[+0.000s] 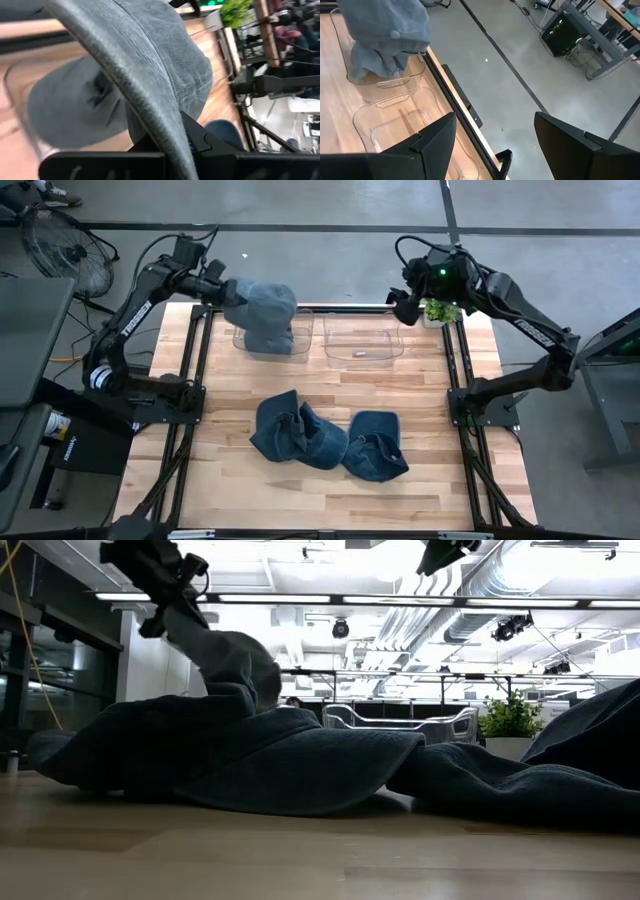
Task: Pick & Place hat
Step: Put the gray cap into the left transparent bin
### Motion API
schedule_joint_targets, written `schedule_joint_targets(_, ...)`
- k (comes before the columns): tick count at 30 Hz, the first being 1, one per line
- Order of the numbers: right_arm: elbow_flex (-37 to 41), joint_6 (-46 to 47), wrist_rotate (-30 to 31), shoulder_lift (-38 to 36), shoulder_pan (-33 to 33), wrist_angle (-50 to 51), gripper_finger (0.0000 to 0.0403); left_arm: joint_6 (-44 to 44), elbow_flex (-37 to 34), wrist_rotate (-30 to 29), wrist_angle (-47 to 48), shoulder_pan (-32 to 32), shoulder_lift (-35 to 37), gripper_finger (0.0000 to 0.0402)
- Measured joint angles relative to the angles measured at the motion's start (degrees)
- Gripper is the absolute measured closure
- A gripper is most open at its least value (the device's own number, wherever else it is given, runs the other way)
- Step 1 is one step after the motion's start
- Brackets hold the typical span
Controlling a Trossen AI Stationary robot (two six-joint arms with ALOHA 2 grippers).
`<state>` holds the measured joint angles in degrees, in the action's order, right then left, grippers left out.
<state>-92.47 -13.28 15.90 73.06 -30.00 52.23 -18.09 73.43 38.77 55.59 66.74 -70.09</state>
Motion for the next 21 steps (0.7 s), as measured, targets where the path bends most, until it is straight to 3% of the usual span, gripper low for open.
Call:
schedule_joint_targets(9,0.0,0.0,-0.2,2.5,0.0,0.0,0.0139,-0.4,0.5,-0.1,4.7,0.0,4.2,0.0398)
schedule_joint_targets(21,0.0,-0.1,-1.3,3.8,0.0,-0.2,0.0139,-1.0,9.6,-2.3,9.7,0.0,5.9,0.0398)
